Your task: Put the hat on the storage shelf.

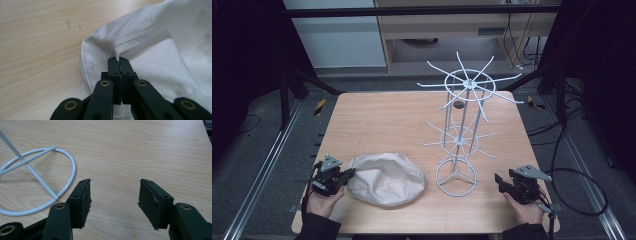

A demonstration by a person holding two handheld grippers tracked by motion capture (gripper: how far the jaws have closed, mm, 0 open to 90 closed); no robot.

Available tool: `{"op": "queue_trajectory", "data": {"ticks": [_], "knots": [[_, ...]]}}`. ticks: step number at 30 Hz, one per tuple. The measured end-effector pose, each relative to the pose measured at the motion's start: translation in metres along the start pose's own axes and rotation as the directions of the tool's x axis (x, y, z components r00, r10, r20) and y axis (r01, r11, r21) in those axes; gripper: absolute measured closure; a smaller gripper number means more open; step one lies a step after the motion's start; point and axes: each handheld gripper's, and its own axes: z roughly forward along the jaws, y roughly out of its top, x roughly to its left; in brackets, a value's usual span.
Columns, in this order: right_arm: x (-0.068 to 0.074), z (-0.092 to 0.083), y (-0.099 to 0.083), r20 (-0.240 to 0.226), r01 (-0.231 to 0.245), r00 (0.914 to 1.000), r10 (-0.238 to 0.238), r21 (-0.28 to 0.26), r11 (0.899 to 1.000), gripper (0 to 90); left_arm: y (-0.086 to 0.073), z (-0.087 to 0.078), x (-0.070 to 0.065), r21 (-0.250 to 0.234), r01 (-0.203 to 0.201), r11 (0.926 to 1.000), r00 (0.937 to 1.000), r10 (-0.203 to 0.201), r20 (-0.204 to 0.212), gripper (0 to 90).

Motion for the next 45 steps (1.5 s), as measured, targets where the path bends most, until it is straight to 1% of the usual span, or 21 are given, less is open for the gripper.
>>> {"op": "queue_trajectory", "data": {"ticks": [4, 8, 10, 11, 12, 13, 14, 15, 18, 20, 25, 27, 29, 30, 32, 37, 38, 41, 42, 43, 45], "knots": [[0.001, 0.000, 0.000, 0.000, 0.001, 1.0000, -0.001, 0.002, 1.000, 42.9, -0.009, -0.006, -0.006, 0.005, -0.002, 1.0000, 0.9999, 0.002, 0.016, 88.8], [0.000, 0.000, 0.000, 0.000, 0.000, 1.0000, 0.000, 0.003, 1.000, 42.8, -0.015, -0.008, -0.007, 0.004, -0.038, 0.9993, 0.9989, 0.038, 0.026, 85.0], [0.000, 0.000, 0.000, 0.000, 0.000, 1.0000, 0.000, 0.002, 1.000, 42.7, -0.013, -0.013, -0.006, -0.044, -0.044, 0.9981, 0.9974, 0.046, 0.054, 77.3], [0.000, 0.000, 0.000, 0.000, 0.000, 1.0000, 0.000, 0.002, 1.000, 42.7, -0.007, -0.017, -0.006, -0.073, -0.059, 0.9956, 0.9957, 0.063, 0.067, 64.6], [0.000, 0.000, 0.000, 0.000, 0.000, 1.0000, 0.000, 0.002, 1.000, 42.7, -0.007, -0.017, -0.006, -0.073, -0.059, 0.9956, 0.9957, 0.063, 0.067, 59.8], [0.000, 0.000, 0.000, 0.000, 0.000, 1.0000, 0.000, 0.003, 1.000, 42.6, -0.003, -0.019, -0.006, -0.095, -0.075, 0.9926, 0.9937, 0.082, 0.076, 59.8], [0.001, 0.001, 0.000, -0.004, -0.006, 1.0000, 0.006, 0.010, 1.000, 42.6, 0.000, -0.021, -0.007, -0.110, -0.093, 0.9896, 0.9917, 0.102, 0.078, 52.6], [0.001, 0.001, 0.000, -0.004, -0.006, 1.0000, 0.006, 0.010, 1.000, 42.6, 0.003, -0.021, -0.007, -0.114, -0.106, 0.9879, 0.9898, 0.116, 0.084, 52.6], [0.001, 0.001, 0.000, -0.004, -0.006, 1.0000, 0.006, 0.009, 1.000, 42.3, 0.016, -0.016, -0.006, -0.121, -0.150, 0.9812, 0.9826, 0.162, 0.092, 40.0], [0.001, 0.001, 0.000, -0.003, -0.007, 1.0000, 0.007, 0.009, 1.000, 42.2, 0.019, -0.014, -0.006, -0.123, -0.156, 0.9800, 0.9808, 0.169, 0.097, 37.6], [-0.001, 0.001, -0.001, -0.004, -0.015, 0.9999, 0.015, 0.010, 1.000, 42.1, 0.029, -0.002, -0.008, -0.119, -0.199, 0.9727, 0.9660, 0.215, 0.143, 34.1], [-0.001, 0.001, -0.001, -0.002, -0.011, 0.9999, 0.011, 0.008, 1.000, 42.0, 0.033, 0.005, -0.010, -0.116, -0.212, 0.9704, 0.9621, 0.228, 0.149, 32.2], [-0.001, 0.001, -0.001, -0.006, -0.015, 0.9999, 0.015, 0.009, 1.000, 41.9, 0.039, 0.013, -0.012, -0.115, -0.221, 0.9685, 0.9578, 0.238, 0.162, 31.0], [-0.001, 0.001, -0.001, -0.006, -0.015, 0.9999, 0.015, 0.009, 1.000, 41.9, 0.039, 0.013, -0.012, -0.115, -0.221, 0.9685, 0.9578, 0.238, 0.162, 30.8], [-0.001, 0.001, -0.001, -0.007, -0.014, 0.9999, 0.014, 0.009, 1.000, 41.9, 0.043, 0.021, -0.012, -0.107, -0.233, 0.9666, 0.9539, 0.248, 0.168, 30.8], [-0.001, 0.001, -0.001, -0.010, -0.018, 0.9998, 0.018, 0.011, 1.000, 41.9, 0.045, 0.036, -0.012, -0.075, -0.249, 0.9655, 0.9446, 0.260, 0.201, 34.6], [-0.001, 0.001, -0.001, -0.009, -0.017, 0.9998, 0.017, 0.011, 1.000, 41.9, 0.045, 0.040, -0.011, -0.063, -0.255, 0.9650, 0.9422, 0.262, 0.209, 37.5], [-0.001, 0.002, -0.001, -0.010, -0.015, 0.9998, 0.015, 0.011, 1.000, 41.9, 0.043, 0.044, -0.011, -0.050, -0.258, 0.9649, 0.9396, 0.262, 0.220, 43.1], [-0.001, 0.002, -0.001, -0.011, -0.014, 0.9998, 0.014, 0.011, 1.000, 41.9, 0.043, 0.046, -0.011, -0.043, -0.266, 0.9630, 0.9389, 0.269, 0.215, 45.6], [-0.001, 0.002, -0.001, -0.007, -0.007, 1.0000, 0.007, 0.011, 1.000, 41.9, 0.043, 0.047, -0.011, -0.040, -0.269, 0.9622, 0.9386, 0.271, 0.213, 53.0], [-0.001, 0.002, -0.001, -0.009, -0.007, 0.9999, 0.007, 0.012, 1.000, 41.8, 0.042, 0.048, -0.011, -0.043, -0.264, 0.9637, 0.9390, 0.267, 0.217, 54.9]]}}
